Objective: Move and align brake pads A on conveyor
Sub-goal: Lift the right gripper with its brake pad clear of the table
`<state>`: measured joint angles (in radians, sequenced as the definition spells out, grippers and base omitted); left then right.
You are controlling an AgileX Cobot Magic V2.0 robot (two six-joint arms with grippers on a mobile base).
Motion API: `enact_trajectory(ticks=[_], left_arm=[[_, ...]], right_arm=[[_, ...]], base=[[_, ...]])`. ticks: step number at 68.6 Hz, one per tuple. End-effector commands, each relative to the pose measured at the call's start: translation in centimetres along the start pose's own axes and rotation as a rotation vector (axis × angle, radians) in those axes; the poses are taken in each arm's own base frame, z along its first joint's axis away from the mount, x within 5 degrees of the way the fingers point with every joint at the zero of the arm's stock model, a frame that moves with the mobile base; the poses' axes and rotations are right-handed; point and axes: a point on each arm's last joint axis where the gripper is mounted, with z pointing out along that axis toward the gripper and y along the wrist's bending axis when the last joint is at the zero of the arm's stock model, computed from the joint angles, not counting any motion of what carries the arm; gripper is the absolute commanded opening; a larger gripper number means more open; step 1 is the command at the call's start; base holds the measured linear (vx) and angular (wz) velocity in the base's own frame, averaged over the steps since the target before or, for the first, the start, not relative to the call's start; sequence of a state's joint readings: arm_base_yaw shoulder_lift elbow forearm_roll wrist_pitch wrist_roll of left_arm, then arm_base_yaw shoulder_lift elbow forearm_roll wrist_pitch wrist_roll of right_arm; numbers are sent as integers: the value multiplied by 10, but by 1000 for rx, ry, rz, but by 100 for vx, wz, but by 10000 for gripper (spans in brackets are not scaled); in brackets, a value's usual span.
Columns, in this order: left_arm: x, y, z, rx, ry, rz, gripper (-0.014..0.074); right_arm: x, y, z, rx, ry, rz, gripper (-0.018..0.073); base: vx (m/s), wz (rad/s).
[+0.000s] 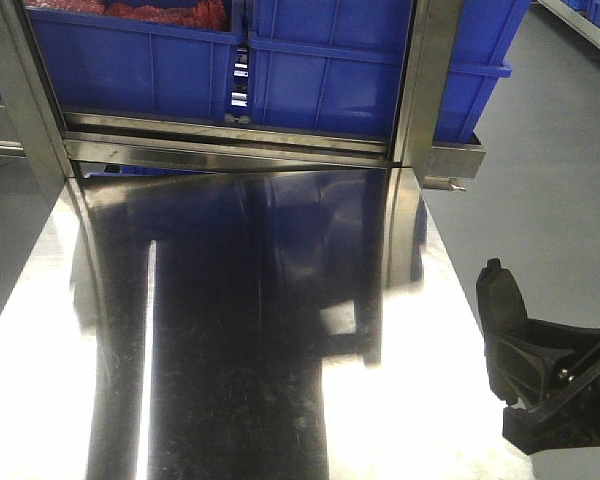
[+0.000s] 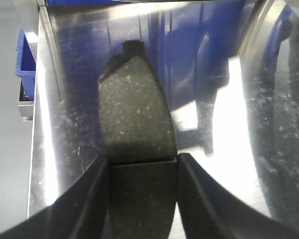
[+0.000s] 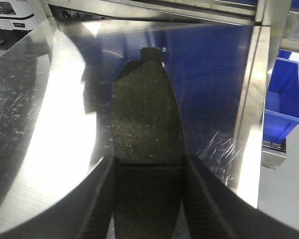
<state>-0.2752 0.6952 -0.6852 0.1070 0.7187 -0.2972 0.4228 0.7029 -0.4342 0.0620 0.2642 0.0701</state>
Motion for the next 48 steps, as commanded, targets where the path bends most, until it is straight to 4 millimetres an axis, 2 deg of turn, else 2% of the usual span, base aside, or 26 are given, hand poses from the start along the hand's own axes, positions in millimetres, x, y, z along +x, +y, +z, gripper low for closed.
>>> enact_trajectory(ticks=[1, 48], left_arm=[[-14, -4, -6, 30, -104, 8, 93], [-14, -4, -6, 30, -104, 8, 93]], right_arm=[[-19, 1, -4, -7, -127, -10, 29], [-19, 1, -4, -7, -127, -10, 29]], base=[[0, 0], [0, 0]])
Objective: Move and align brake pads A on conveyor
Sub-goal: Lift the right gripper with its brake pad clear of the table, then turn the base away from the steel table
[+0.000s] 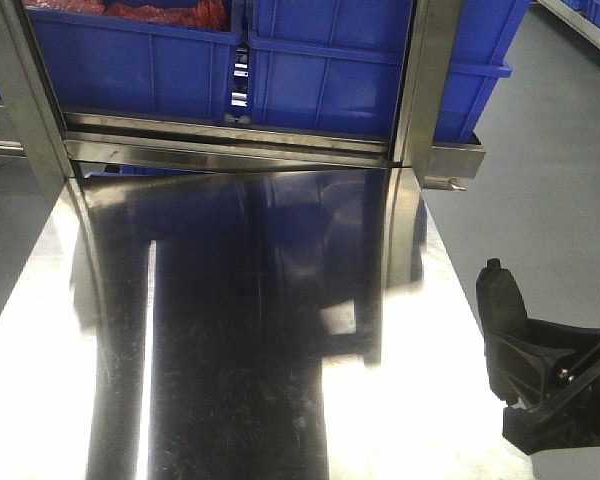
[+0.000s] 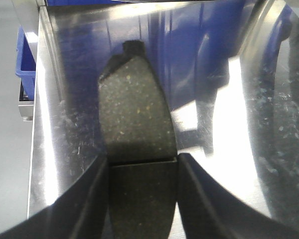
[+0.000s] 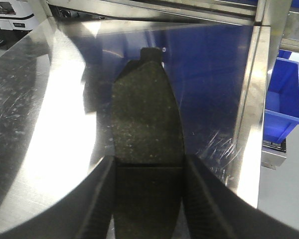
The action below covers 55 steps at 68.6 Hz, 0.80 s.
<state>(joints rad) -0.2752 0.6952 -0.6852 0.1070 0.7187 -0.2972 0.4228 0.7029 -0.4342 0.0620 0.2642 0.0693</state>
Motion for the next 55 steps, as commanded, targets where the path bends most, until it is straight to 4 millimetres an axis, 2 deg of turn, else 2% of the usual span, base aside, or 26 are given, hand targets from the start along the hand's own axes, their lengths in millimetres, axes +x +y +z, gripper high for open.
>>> enact_trajectory(ticks=[1, 55], left_arm=[[-14, -4, -6, 30, -104, 8, 93], [-14, -4, -6, 30, -104, 8, 93]], right_arm=[[-19, 1, -4, -7, -127, -10, 29], [-19, 1, -4, -7, -127, -10, 29]], base=[[0, 0], [0, 0]])
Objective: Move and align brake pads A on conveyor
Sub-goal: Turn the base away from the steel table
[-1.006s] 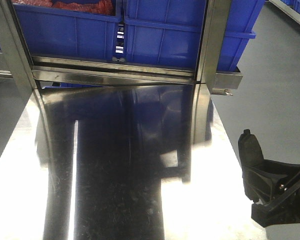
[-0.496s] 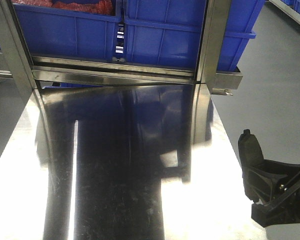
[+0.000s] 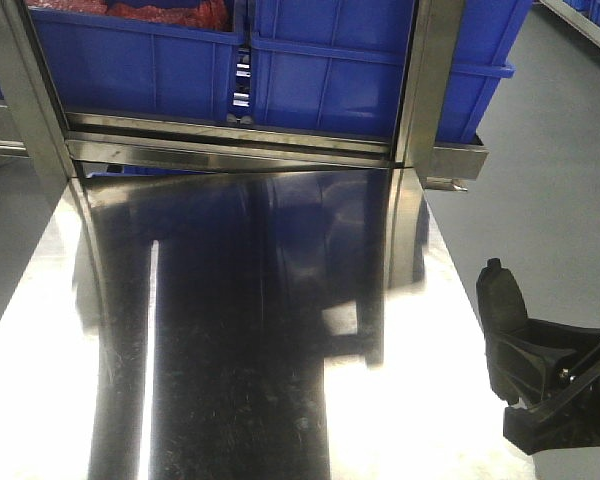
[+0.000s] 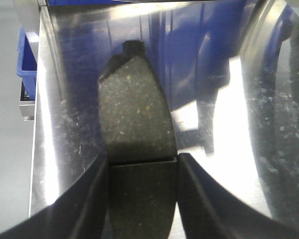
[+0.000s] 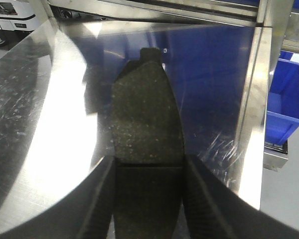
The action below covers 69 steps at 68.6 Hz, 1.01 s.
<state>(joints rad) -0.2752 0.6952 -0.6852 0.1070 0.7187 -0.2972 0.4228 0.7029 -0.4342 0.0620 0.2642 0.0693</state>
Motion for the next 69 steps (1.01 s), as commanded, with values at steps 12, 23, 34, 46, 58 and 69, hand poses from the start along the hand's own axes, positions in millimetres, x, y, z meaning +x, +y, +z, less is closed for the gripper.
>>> enact_trajectory(ticks=[12, 23, 34, 46, 58, 69], left_arm=[[-14, -4, -6, 30, -104, 8, 93], [-14, -4, -6, 30, -104, 8, 93], [-14, -4, -6, 30, -104, 8, 93], [-14, -4, -6, 30, -104, 8, 93], [-14, -4, -6, 30, -104, 8, 93], [-14, -4, -6, 30, -104, 8, 93]], right_arm=[[-19, 1, -4, -7, -127, -10, 29], [-19, 1, -4, -7, -127, -10, 29], [-19, 1, -4, -7, -127, -10, 29], [-19, 1, -4, -7, -127, -10, 29], [-19, 1, -4, -7, -127, -10, 29], [-19, 1, -4, -7, -127, -10, 29]], base=[[1, 9], [0, 15], [-3, 19], [-9, 32], [-12, 44], [-12, 47]])
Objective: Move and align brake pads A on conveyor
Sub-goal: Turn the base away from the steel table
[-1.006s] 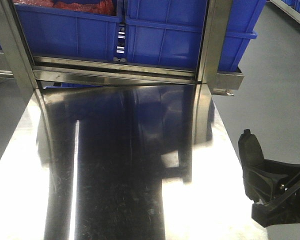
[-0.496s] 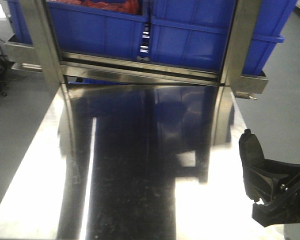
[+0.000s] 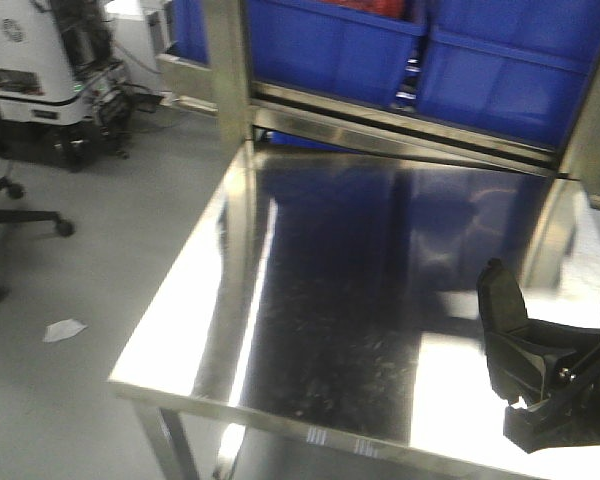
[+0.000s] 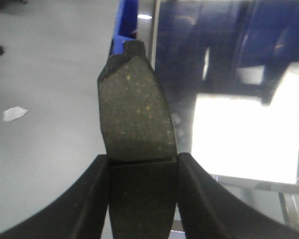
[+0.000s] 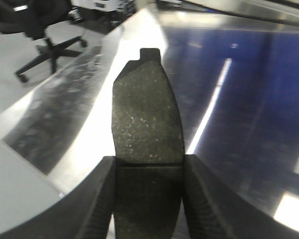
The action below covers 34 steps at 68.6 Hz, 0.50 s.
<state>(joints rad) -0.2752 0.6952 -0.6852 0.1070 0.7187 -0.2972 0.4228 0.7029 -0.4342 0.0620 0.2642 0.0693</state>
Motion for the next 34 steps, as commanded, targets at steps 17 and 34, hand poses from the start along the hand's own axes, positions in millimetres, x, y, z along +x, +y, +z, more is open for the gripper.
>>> enact_trajectory(ticks=[17, 34], left_arm=[[-14, -4, -6, 30, -104, 8, 93], [-14, -4, -6, 30, -104, 8, 93]], right_arm=[[-19, 1, -4, -7, -127, -10, 29], [-19, 1, -4, -7, -127, -10, 29]], base=[[-11, 48], [-9, 56]])
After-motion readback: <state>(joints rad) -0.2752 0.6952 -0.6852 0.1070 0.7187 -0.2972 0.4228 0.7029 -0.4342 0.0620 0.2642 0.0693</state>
